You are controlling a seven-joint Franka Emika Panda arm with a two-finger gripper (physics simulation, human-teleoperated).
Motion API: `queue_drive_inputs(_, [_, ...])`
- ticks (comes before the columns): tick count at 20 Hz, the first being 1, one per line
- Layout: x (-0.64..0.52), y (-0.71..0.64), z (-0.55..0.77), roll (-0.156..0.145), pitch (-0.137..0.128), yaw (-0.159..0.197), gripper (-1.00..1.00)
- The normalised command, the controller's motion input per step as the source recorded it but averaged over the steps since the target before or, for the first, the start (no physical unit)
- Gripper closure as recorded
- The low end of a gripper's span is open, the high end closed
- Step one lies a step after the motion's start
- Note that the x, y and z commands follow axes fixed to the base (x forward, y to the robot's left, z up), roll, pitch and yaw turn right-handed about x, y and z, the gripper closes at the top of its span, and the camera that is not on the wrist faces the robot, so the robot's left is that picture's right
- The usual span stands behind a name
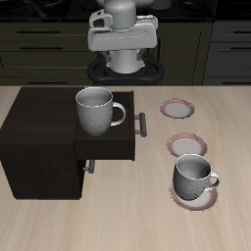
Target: Place the porcelain mug that is in the drawer onto the top of the cabinet and close the drawer
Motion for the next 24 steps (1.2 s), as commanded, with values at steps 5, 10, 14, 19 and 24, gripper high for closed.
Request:
queue_drive_inputs(5, [0.29, -0.24, 0.06, -0.050, -0.002, 0.010, -1.00])
queue_drive_inputs(10, [0.26, -0.23, 0.04, -0.022, 0.004, 0.011, -1.00])
queue_drive_inputs(14, [0.24, -0.18, -0.01, -0.005, 0.032, 0.027, -1.00])
queue_drive_inputs(19, [0.19, -0.16, -0.01, -0.015, 0.011, 0.046, -1.00])
queue_drive_inputs(24, [0.14, -0.06, -0.01, -0.013, 0.008, 0.024, -1.00])
